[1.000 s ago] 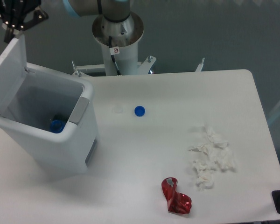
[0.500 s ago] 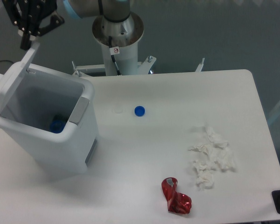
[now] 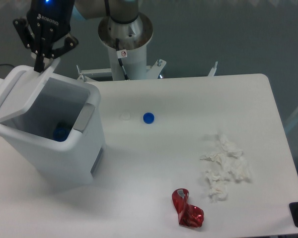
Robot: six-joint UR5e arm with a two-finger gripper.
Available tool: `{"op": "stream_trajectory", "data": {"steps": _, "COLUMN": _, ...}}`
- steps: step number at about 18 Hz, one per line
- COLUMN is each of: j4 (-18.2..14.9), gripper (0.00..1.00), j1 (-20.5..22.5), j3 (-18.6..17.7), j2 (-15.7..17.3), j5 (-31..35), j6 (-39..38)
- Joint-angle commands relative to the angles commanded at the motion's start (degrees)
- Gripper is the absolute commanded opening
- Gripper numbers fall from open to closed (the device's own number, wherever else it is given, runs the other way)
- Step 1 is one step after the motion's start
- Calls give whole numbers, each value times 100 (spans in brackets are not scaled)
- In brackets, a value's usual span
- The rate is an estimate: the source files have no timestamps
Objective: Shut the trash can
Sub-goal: 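Push the lid edge forward with the gripper to tip it down, then press the gripper down on the lid until it sits flat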
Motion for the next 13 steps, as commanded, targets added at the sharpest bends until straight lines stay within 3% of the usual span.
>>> {"op": "stream_trajectory", "data": {"steps": 13, "j4": 123, "gripper": 0, "j1": 299, "j3": -9, "j2": -395, "j5": -17, "j6": 53}}
